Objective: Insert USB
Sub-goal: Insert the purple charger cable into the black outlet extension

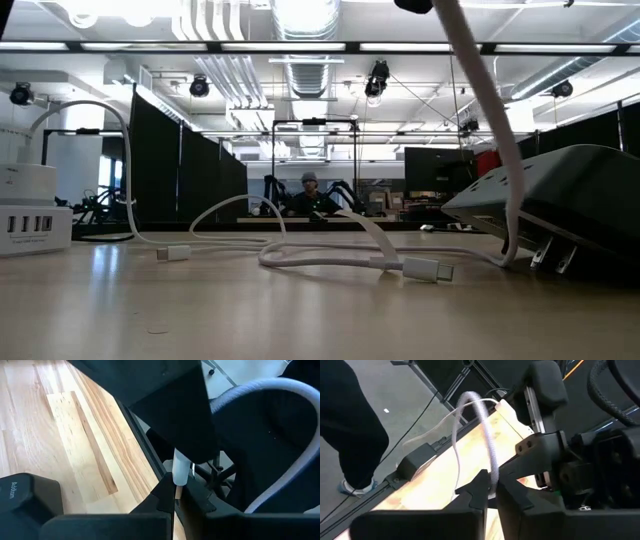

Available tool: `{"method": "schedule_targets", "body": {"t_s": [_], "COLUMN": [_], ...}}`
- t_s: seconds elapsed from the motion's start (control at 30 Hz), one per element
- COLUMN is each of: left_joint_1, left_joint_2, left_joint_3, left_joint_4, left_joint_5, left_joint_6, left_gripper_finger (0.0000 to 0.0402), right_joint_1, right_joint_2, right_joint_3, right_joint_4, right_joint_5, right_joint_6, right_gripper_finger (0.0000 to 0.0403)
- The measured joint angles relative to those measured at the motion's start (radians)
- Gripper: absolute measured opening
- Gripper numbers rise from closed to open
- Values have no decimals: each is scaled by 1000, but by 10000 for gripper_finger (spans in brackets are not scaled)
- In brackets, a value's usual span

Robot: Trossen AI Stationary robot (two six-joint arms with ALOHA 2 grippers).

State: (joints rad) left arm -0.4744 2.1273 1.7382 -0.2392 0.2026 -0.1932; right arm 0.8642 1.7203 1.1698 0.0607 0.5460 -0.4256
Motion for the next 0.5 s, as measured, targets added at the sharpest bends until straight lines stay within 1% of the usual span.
{"method": "schedule_targets", "body": {"t_s": [0.1,0.23,0.33,0.5], "left_joint_1": [0,0,0,0], "left_joint_2": [0,0,1,1], "left_joint_3": [0,0,0,0], "left_joint_4": [-4,-5,-5,-7], "left_joint_5": [0,2,24,43], "left_joint_6": [0,-1,-8,-11], "left_gripper_finger": [0,0,0,0], "right_joint_1": [-8,-10,-10,-10], "right_joint_2": [0,0,0,0], "right_joint_3": [0,0,0,0], "right_joint_4": [-7,-8,-11,-36], "right_joint_5": [-12,-45,-50,-55], "right_joint_6": [6,0,-5,-31], "right_gripper_finger": [8,21,51,115]}}
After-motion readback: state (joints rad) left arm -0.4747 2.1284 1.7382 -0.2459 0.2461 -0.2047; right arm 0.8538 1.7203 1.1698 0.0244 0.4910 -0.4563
